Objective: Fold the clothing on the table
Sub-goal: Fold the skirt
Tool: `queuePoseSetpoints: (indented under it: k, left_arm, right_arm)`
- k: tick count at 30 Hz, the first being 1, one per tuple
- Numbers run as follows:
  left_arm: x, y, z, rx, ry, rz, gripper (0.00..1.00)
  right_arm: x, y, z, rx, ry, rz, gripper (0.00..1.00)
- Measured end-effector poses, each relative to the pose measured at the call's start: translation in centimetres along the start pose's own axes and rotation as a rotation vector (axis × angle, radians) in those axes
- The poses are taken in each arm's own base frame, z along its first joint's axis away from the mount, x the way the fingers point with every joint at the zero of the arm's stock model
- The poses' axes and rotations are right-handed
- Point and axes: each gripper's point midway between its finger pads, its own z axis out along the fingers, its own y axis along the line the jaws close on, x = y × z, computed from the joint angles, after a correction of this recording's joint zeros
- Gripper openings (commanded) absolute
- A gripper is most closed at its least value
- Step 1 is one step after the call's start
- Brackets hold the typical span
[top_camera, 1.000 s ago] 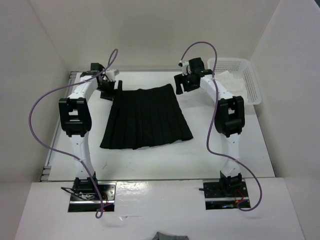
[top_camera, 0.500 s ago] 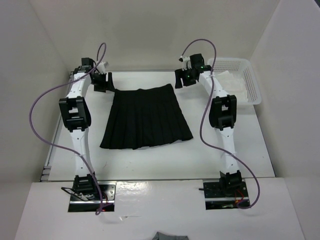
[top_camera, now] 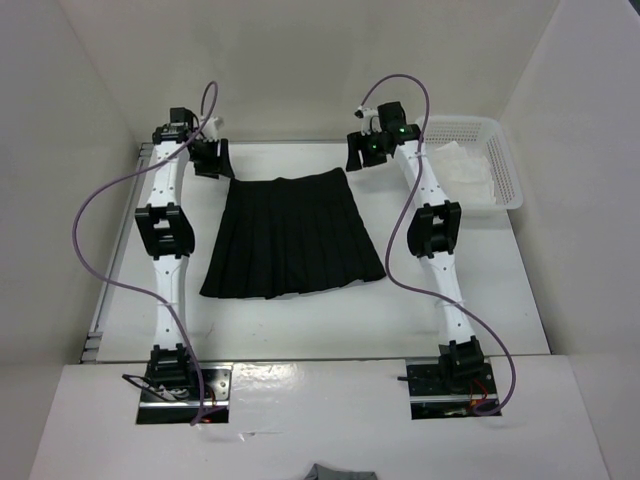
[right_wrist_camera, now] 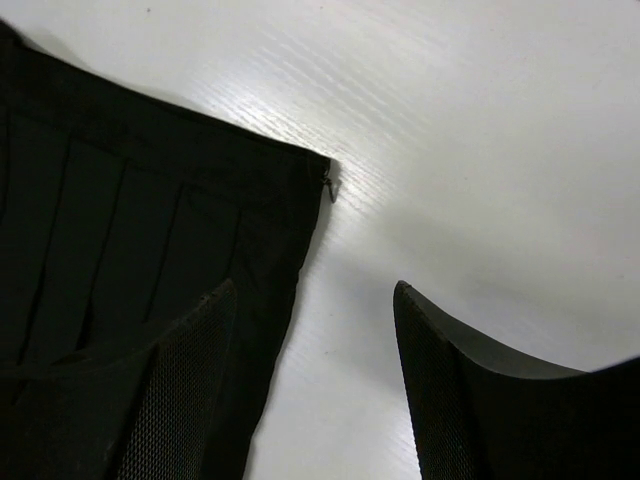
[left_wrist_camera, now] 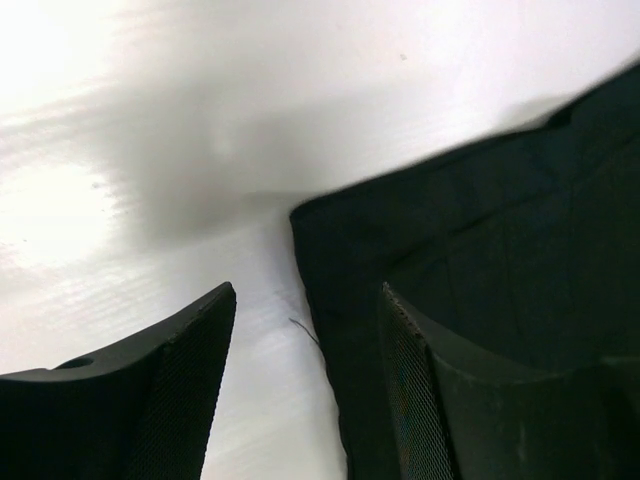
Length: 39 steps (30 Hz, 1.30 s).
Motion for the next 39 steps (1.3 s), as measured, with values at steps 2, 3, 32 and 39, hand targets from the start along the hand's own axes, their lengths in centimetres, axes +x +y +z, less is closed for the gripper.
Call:
queuePoseSetpoints:
  k: [2, 3, 32, 39]
  left_arm:
    - [0.5, -0.7, -0.1, 0.006, 0.026, -0.002, 0.66]
    - [0.8, -1.0, 0.0, 0.007, 0.038, -0.002, 0.66]
    - [4.9, -3.4, 2.4, -0.031, 0.204, 0.003, 0.66]
    - [4.8, -2.5, 2.0, -0.055, 0.202, -0.007, 0.66]
  right_arm:
    - [0.1, 0.3, -0.2, -0.015, 0.007, 0.005, 0.69]
    - [0.2, 0.5, -0.2, -0.021, 0.012, 0.008, 0.69]
    - [2.0, 4.0, 1.5, -0.162, 0.059, 0.011, 0.7]
    - [1.9, 4.9, 2.1, -0.232, 0.037, 0.009, 0.7]
